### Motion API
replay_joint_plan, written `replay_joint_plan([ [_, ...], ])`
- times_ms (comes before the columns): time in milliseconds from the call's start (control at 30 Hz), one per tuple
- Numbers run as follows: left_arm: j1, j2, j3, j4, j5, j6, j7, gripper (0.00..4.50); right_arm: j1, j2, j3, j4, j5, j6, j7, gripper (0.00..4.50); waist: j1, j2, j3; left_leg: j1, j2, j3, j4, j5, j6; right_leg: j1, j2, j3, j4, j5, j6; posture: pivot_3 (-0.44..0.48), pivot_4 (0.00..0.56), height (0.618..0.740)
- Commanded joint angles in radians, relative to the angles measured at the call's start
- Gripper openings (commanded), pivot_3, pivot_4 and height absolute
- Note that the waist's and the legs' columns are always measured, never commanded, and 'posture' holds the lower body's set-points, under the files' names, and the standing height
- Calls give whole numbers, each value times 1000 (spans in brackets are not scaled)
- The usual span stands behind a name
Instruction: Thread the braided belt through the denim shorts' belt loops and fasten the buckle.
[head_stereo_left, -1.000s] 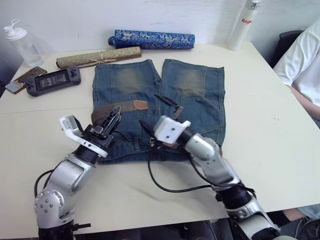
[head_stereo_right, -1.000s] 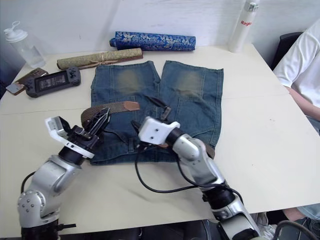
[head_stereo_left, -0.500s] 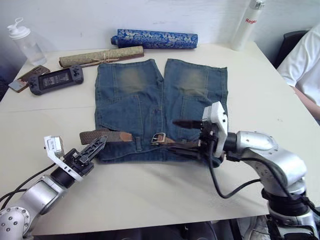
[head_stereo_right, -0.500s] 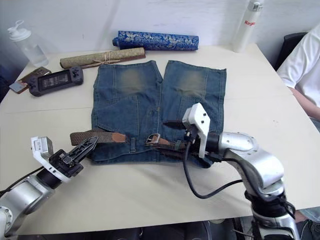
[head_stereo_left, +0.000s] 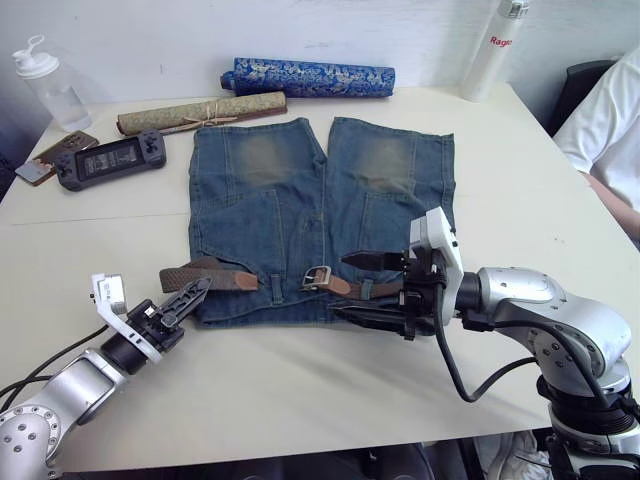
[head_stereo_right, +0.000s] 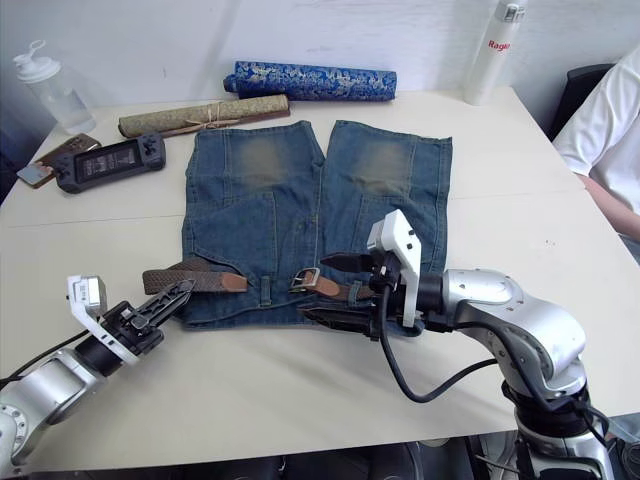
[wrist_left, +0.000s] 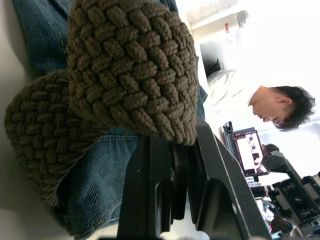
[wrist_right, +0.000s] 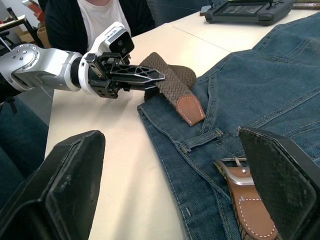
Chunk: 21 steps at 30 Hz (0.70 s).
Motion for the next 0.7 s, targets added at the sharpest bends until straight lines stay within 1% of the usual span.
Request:
replay_joint_plan([
  [33,-11,-5,-15,-3,22,17,-2,0,-10,-12,-26,-42,34,-13,-12,4472,-1,0,0,0,0,0,0,0,0,0,0,0,0,0,1,0,150,645],
  [100,-32,-20,-32,-18,10,15,19,0,-4,-15,-21,-43,28,-18,-19,4472,0,0,0,0,0,0,-1,0,0,0,0,0,0,0,1,0,150,645],
  [267,-66,-23,-74,-49,43,28,52,0,2,-12,-13,-47,30,-24,-36,4472,2,0,0,0,0,0,-1,0,0,1,0,0,-1,1,3,0,150,645],
  [400,-89,-31,-99,-80,43,26,89,0,3,-9,-10,-48,28,-29,-49,4472,5,0,0,0,0,0,-1,0,0,1,0,0,-1,2,3,0,150,645],
  [533,-92,-19,-101,-93,44,32,113,0,4,-9,-10,-51,32,-30,-57,4472,8,0,0,1,0,0,-1,0,0,2,0,0,-2,2,3,0,150,645],
  [700,-94,7,-69,-89,-3,24,161,0,3,-6,-15,-50,44,-26,-66,4472,15,0,0,1,0,0,-1,0,0,3,0,0,-4,2,3,0,150,645],
])
